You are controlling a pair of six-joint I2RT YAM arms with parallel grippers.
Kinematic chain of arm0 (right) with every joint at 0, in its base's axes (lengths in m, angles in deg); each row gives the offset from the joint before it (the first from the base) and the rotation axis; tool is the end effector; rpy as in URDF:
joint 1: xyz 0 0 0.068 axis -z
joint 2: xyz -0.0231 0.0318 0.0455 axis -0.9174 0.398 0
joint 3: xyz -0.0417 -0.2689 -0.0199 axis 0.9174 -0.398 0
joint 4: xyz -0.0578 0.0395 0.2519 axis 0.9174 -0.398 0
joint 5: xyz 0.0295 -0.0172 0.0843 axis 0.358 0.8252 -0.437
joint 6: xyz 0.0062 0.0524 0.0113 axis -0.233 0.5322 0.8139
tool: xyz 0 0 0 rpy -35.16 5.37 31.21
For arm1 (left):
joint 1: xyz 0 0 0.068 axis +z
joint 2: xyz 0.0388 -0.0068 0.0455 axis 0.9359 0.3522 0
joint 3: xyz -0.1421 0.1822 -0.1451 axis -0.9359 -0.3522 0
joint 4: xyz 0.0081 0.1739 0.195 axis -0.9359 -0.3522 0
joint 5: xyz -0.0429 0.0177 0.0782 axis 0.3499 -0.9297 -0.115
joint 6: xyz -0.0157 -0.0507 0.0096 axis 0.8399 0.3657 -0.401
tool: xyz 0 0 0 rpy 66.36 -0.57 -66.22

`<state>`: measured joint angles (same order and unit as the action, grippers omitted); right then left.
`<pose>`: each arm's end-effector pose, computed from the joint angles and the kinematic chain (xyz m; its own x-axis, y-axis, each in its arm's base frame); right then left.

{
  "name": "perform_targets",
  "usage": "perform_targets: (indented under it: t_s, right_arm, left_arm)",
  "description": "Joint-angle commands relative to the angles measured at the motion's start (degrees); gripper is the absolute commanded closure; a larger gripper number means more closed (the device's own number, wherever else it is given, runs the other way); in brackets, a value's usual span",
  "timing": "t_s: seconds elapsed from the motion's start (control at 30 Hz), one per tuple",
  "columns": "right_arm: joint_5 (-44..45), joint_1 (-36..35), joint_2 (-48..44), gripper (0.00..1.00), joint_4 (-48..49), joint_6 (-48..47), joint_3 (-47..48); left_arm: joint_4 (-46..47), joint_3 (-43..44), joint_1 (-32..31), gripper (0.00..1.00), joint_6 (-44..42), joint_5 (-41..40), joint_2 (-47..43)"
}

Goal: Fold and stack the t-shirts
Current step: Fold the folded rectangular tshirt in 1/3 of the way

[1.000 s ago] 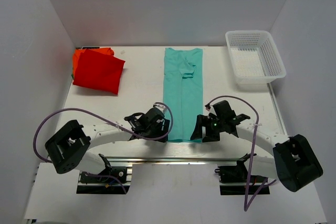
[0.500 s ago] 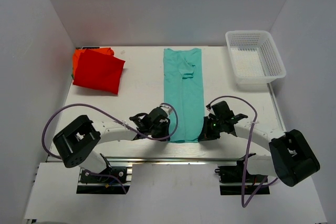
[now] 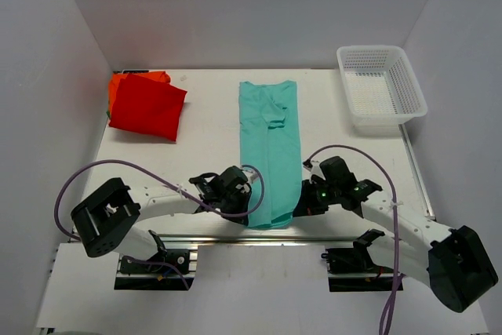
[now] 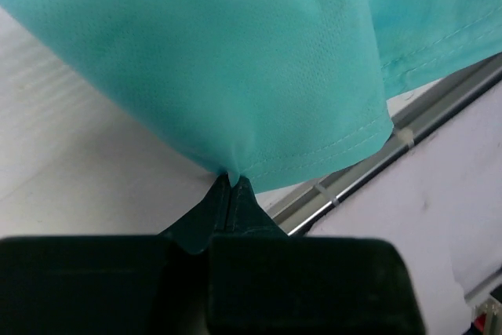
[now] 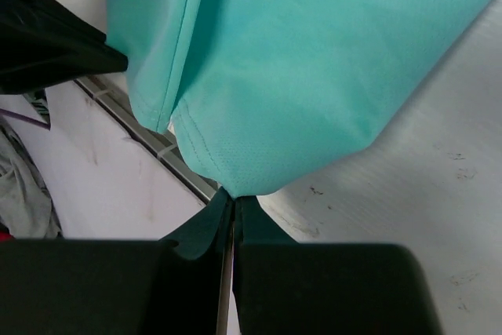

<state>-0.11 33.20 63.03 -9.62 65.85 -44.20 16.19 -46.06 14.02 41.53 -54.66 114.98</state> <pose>0.1452 0.1137 0.1672 -0.9123 -0.1203 -0.3914 -0.3440 0.7437 0.5732 0.1352 -0.2082 0.1466 -0.8928 0.3359 -0.3002 0.4389 0.7989 -0.4112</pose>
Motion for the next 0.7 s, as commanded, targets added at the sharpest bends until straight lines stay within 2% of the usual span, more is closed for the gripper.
perform_targets:
  t_s: [0.0,0.1,0.13,0.2,0.3,0.43,0.53,0.67]
  right_arm:
    - [2.2,-0.1,-1.6,1.0,-0.1,-0.1,3.1]
    - [7.6,0.1,1.2,1.0,0.3,1.4,5.8]
    - [9.6,0.4,2.2,1.0,0.1,1.9,7.3]
    - [11.7,0.2,5.3,1.0,1.8,2.9,9.2]
    - [14.4,0.4,8.0,1.0,6.8,4.4,11.9]
    - [21.4,1.0,12.3,1.0,6.2,3.1,21.0]
    - [27.6,1.9,15.5,1.0,3.5,2.4,25.6]
    - [28.9,3.5,20.6,1.0,3.5,1.5,31.3]
  left_arm:
    - [-1.8,2.7,-0.4,1.0,-2.8,3.8,-1.6]
    - [-4.7,8.6,1.2,1.0,-2.8,1.8,0.3]
    - [-6.4,9.9,1.7,1.0,-1.4,-3.7,0.8]
    - [-11.0,13.5,1.7,1.0,0.7,-8.3,1.3]
    - [-8.8,16.5,3.6,1.0,1.2,-9.9,1.3]
    - [-12.3,24.7,6.7,1.0,1.2,-17.0,5.4]
    - [-14.8,30.1,9.7,1.0,1.2,-18.6,8.8]
    - [-14.8,35.0,14.1,1.0,1.2,-15.8,13.8]
